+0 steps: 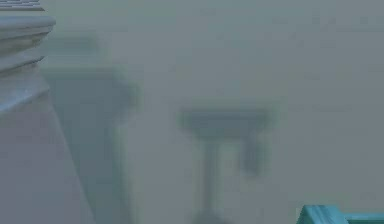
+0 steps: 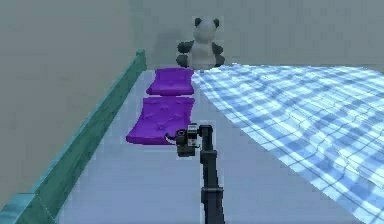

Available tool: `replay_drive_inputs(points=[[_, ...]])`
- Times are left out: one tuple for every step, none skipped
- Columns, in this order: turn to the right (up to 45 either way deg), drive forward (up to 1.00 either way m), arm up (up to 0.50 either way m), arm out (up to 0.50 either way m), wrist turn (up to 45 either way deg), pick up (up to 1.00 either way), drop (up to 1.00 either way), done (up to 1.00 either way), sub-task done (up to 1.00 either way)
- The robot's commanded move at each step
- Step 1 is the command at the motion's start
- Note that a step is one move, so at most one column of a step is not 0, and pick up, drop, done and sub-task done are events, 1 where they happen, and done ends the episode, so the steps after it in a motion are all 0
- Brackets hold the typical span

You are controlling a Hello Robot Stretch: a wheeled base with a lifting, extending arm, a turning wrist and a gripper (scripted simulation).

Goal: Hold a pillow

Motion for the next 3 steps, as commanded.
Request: replay_drive_inputs(points=[[0.0, 0.00, 0.00, 0.00, 0.0, 1.00, 0.00, 0.00, 0.00], [0.0, 0.00, 0.10, 0.00, 0.0, 0.00, 0.00, 0.00, 0.00], [0.0, 0.00, 0.00, 0.00, 0.0, 0.00, 0.00, 1.00, 0.00]])
